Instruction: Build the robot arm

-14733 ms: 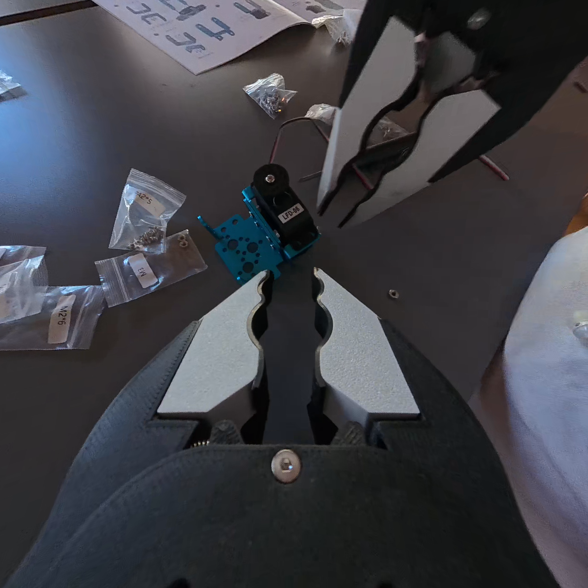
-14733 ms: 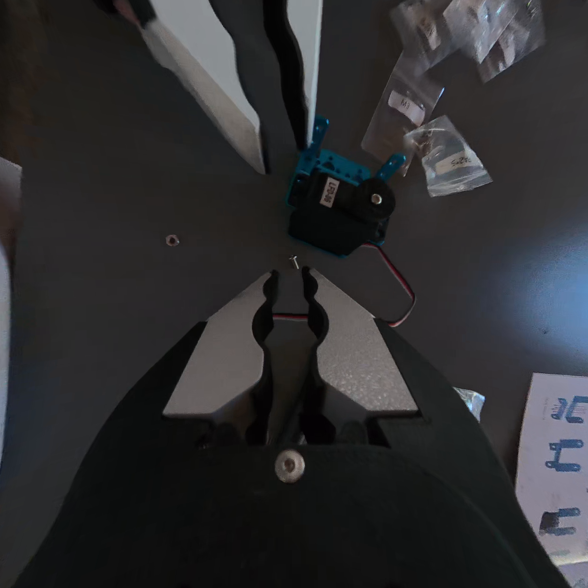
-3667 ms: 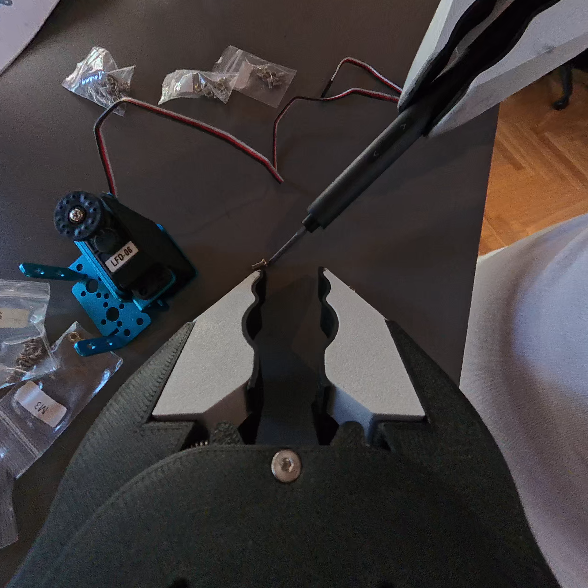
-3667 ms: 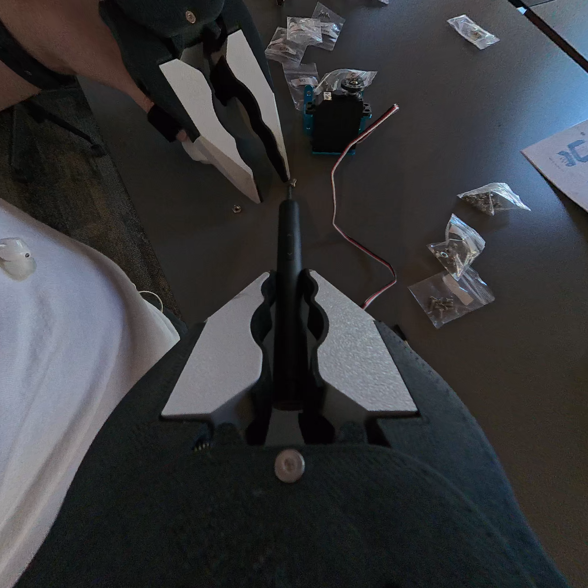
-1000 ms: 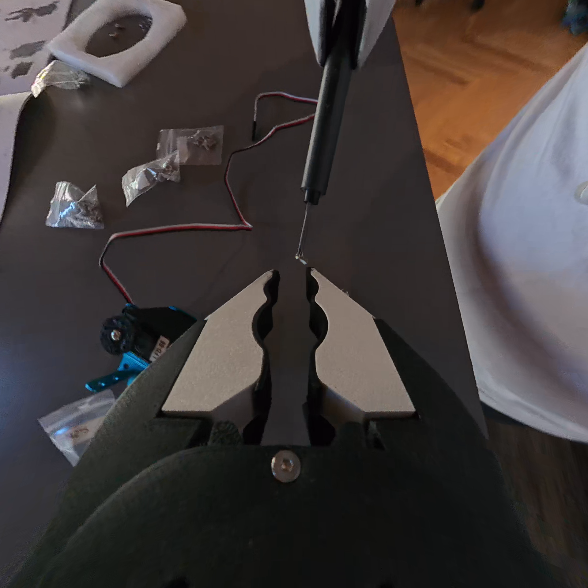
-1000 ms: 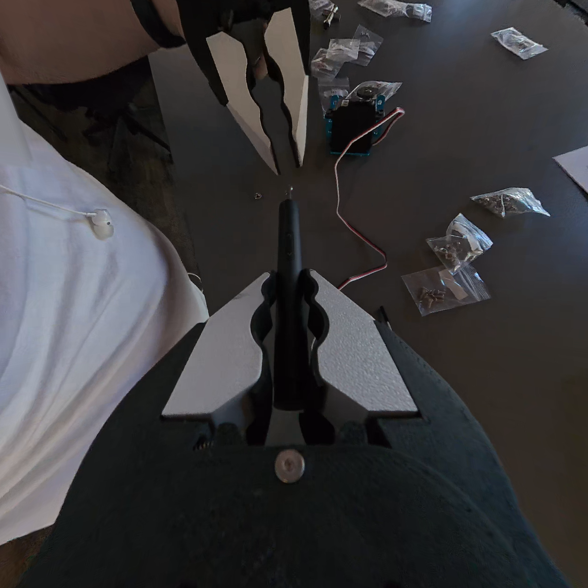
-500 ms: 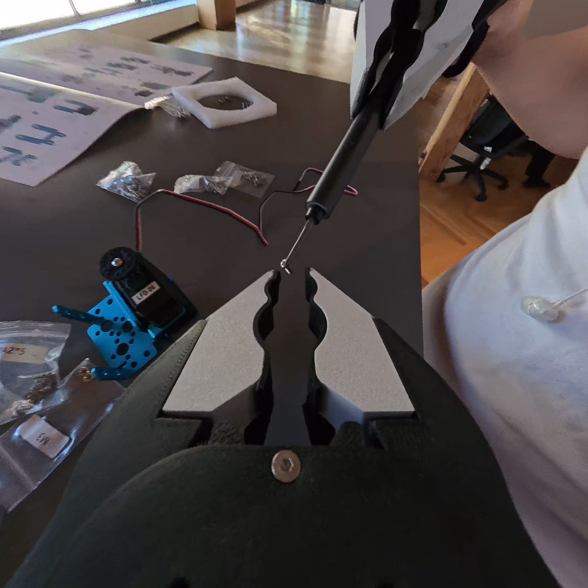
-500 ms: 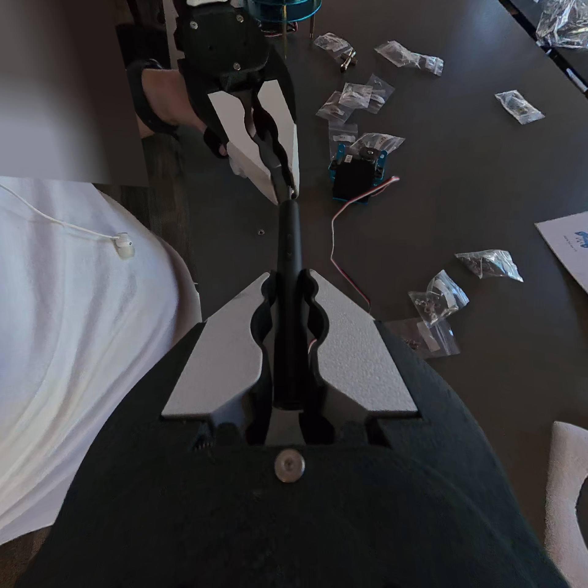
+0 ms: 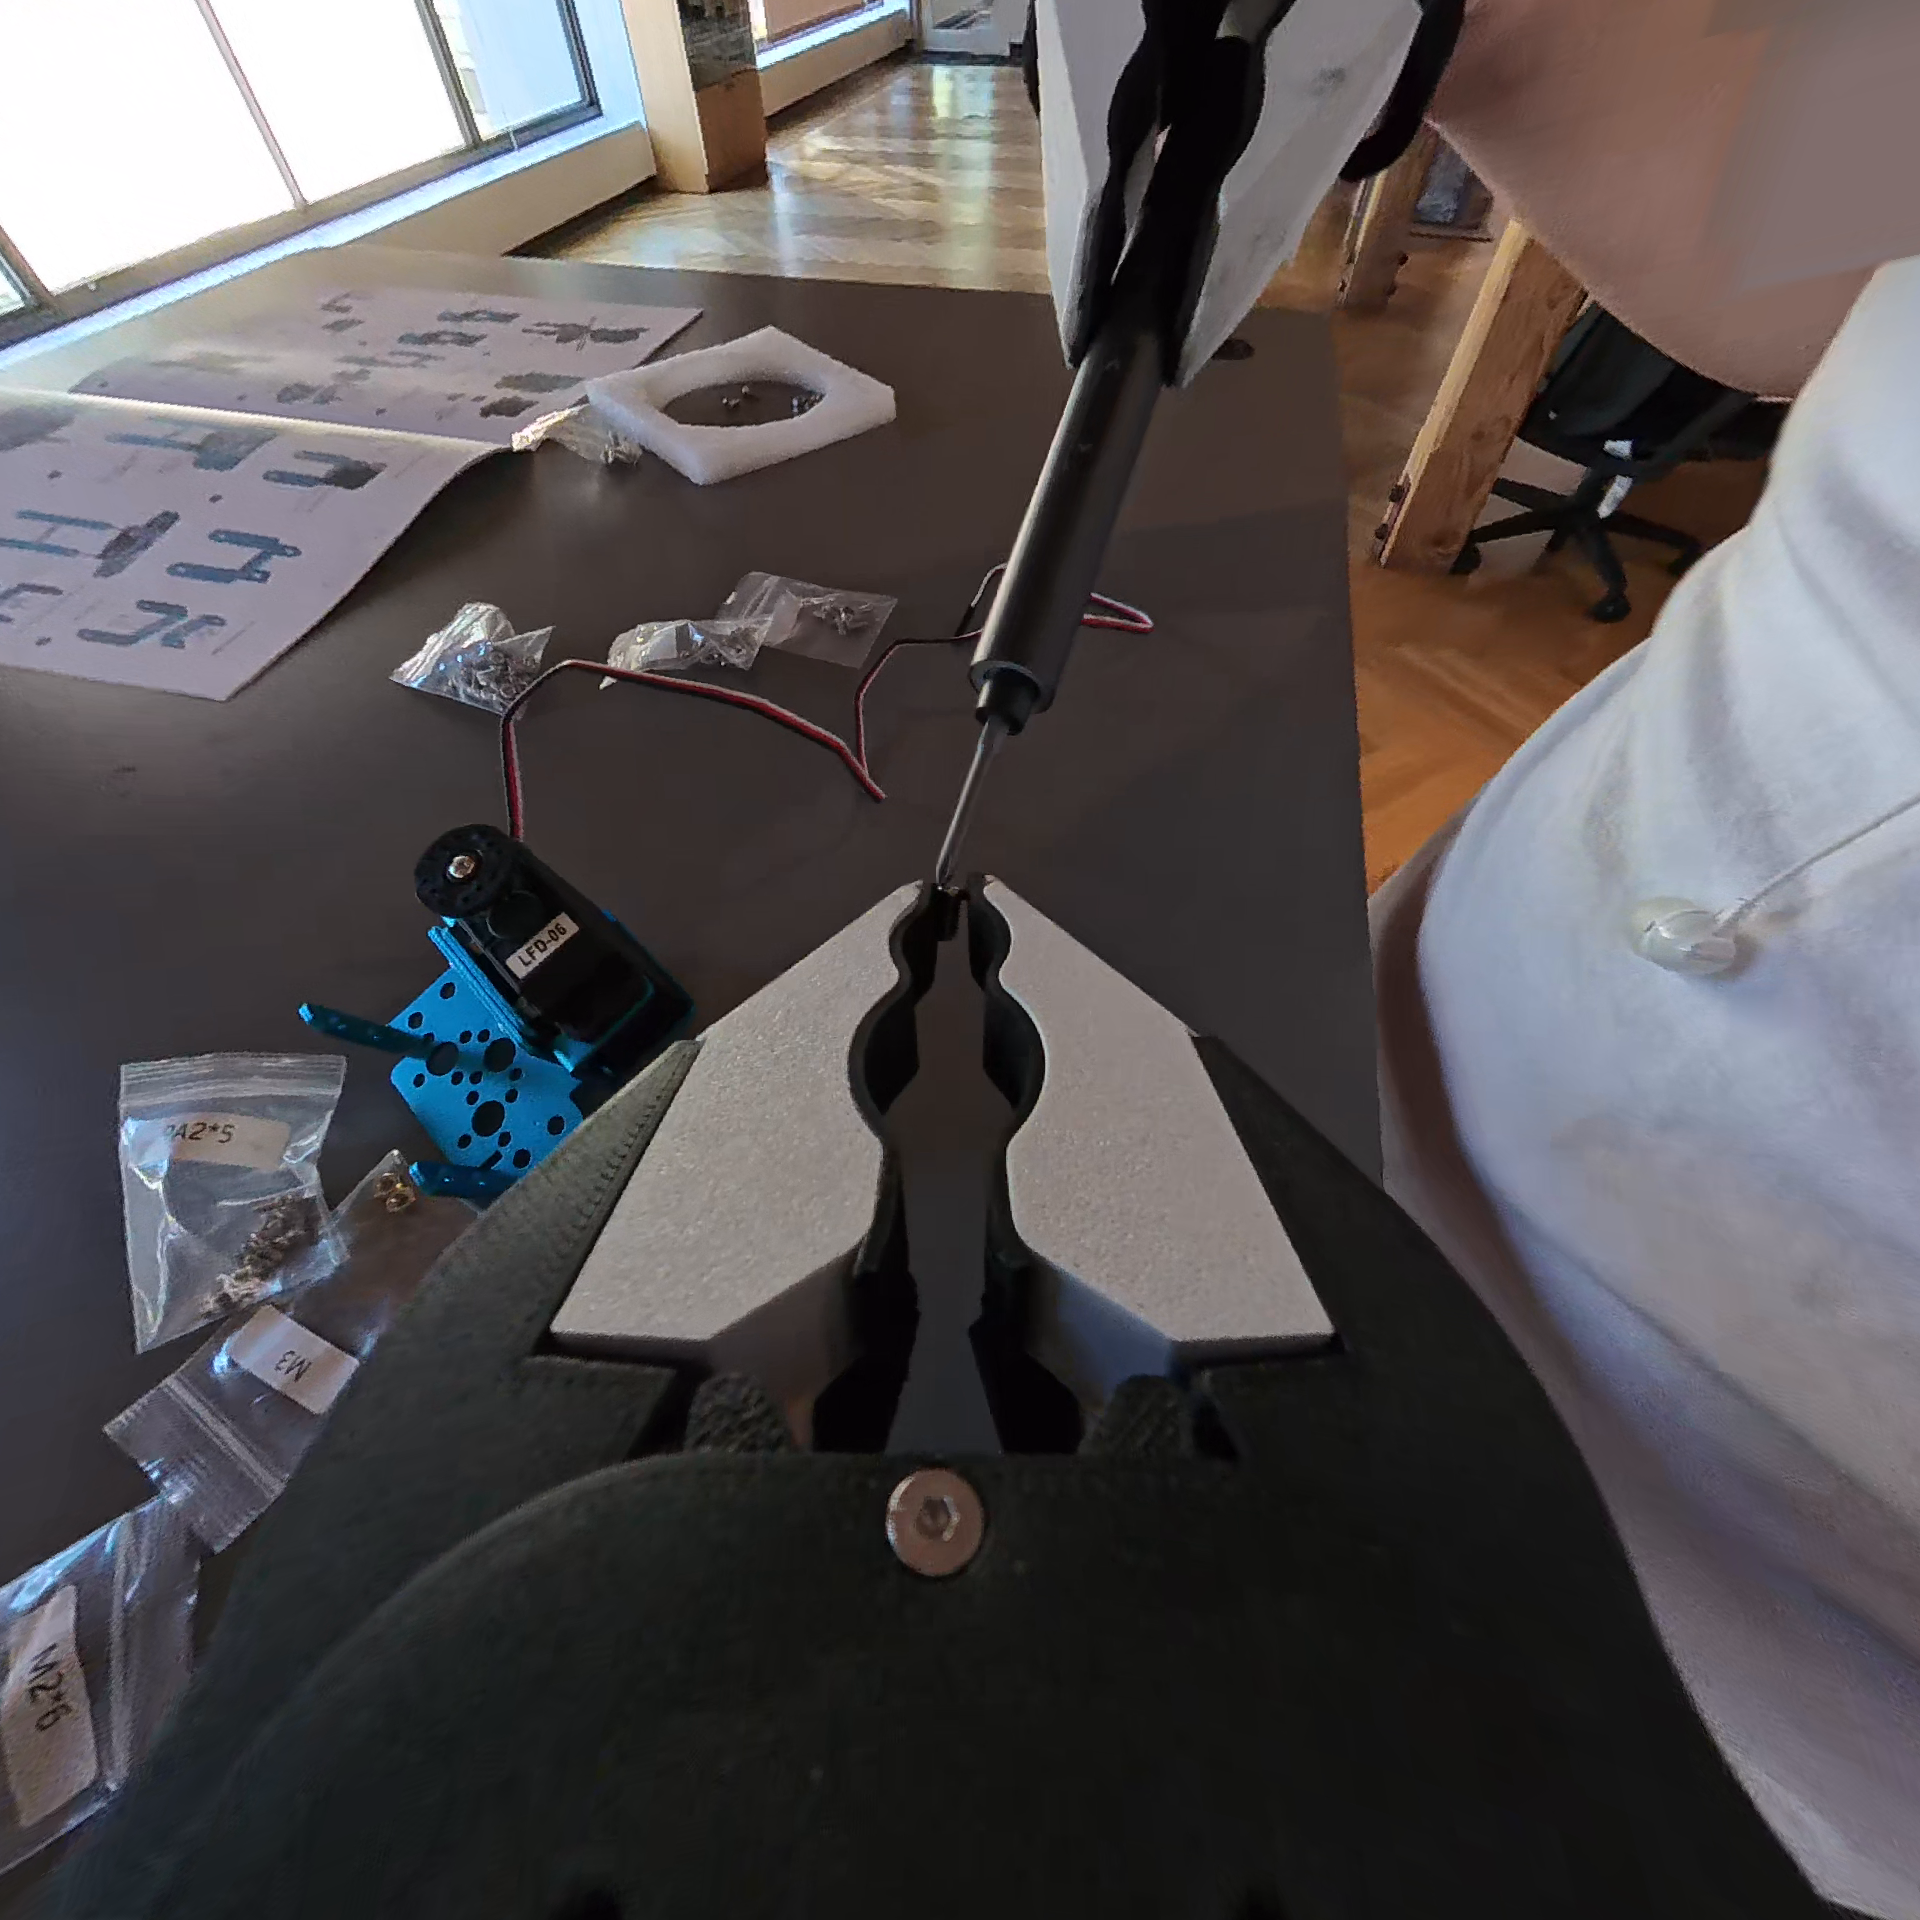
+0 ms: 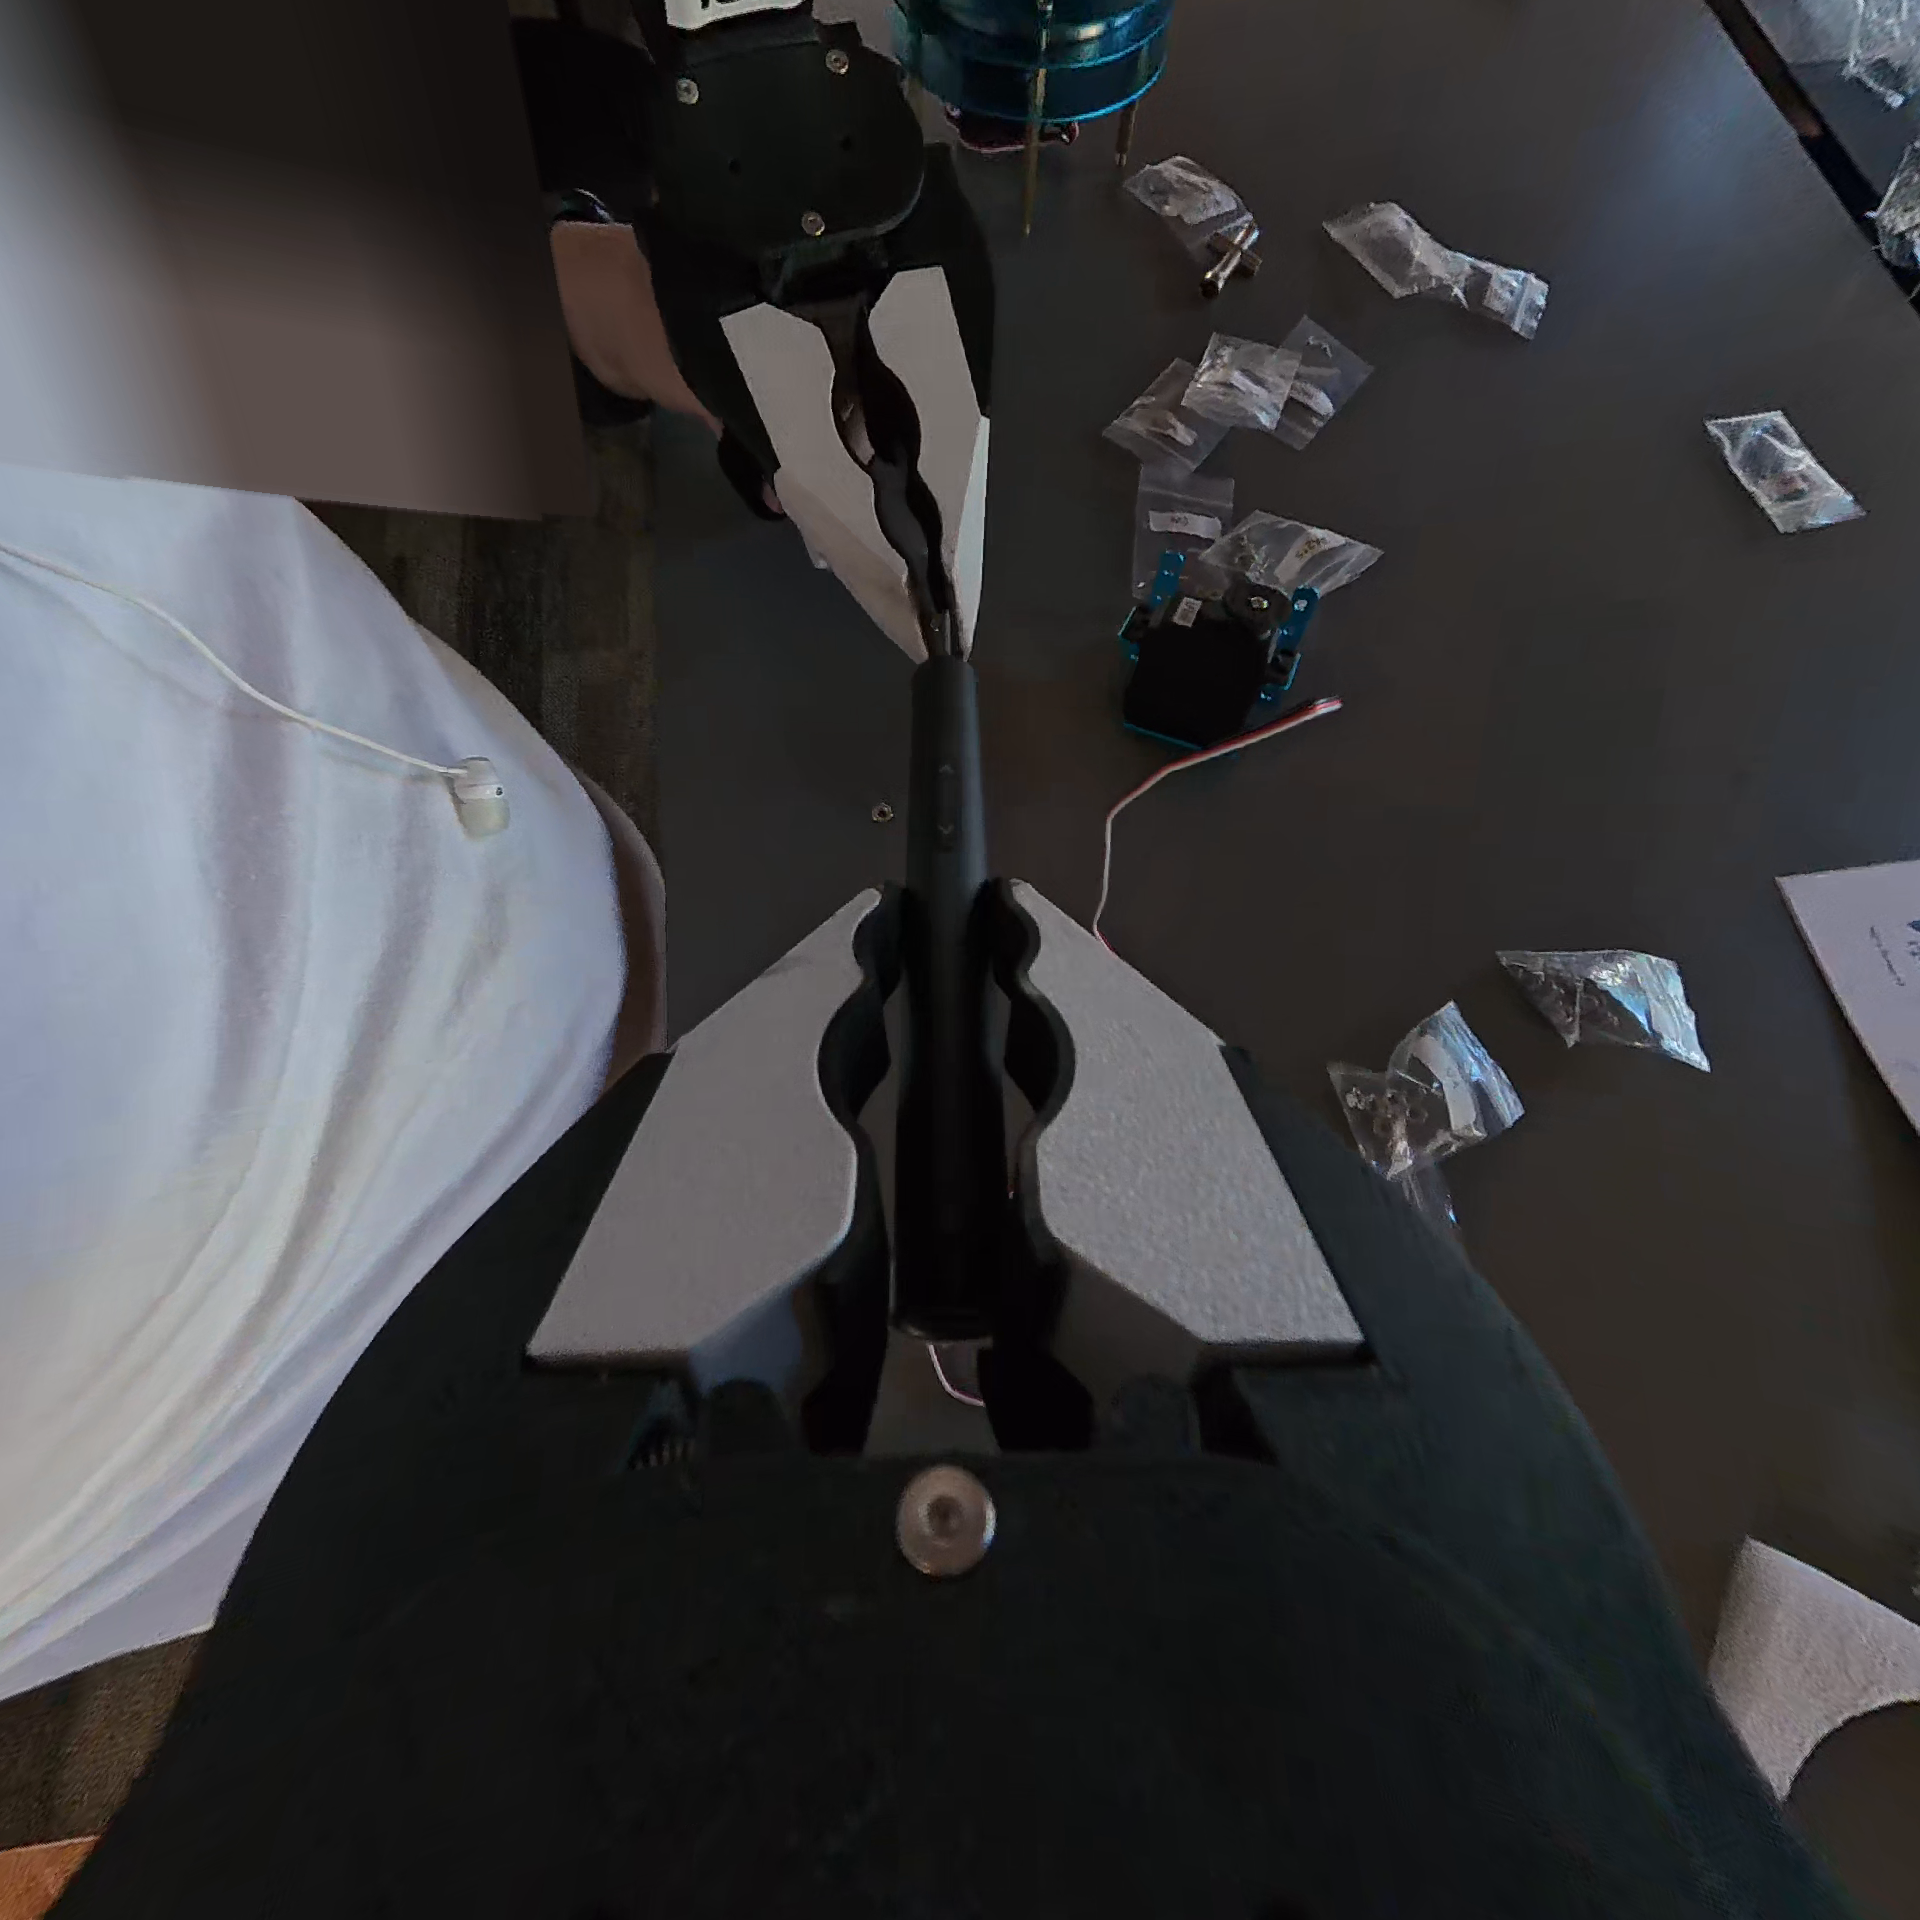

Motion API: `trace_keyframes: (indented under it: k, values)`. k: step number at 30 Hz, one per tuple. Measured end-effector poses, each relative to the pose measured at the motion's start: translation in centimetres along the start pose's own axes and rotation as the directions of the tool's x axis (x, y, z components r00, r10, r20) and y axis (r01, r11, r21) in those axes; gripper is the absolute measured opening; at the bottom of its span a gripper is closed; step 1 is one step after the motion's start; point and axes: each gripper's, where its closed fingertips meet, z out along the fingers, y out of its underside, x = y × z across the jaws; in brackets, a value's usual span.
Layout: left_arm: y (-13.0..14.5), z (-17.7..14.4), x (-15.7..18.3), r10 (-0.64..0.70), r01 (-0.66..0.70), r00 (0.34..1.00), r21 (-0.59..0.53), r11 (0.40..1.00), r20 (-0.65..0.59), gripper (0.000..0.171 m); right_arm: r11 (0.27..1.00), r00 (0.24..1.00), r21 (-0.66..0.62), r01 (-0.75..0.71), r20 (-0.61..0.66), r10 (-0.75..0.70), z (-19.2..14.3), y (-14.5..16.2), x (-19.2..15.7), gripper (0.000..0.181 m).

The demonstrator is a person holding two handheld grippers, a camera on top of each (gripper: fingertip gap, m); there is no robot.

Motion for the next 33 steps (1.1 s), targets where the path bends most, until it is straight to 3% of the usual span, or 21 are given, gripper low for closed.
trace_keyframes:
  k: [10, 27, 33]
  values:
    - [-0.8, -0.6, 0.9, 0.044, -0.04, 0.998, 0.094, 0.995, -0.042, 0.004, 1.0, 1.0, 0.007, 0.025, 0.011, -0.025, -0.6, -0.3, -0.5, 0.017]
    - [-0.4, -0.1, 1.3, 0.055, -0.052, 0.996, 0.059, 0.997, -0.064, 0.005, 0.999, 0.999, -0.009, 0.04, 0.025, -0.04, -0.7, 0.1, -0.9, 0.017]
    - [-0.1, -0.1, 1.2, 0.151, -0.151, 0.988, -0.014, 0.988, -0.004, 0.005, 0.985, 0.981, -0.021, -0.17, 0.095, 0.171, -0.4, 0.5, -0.7, 0.017]
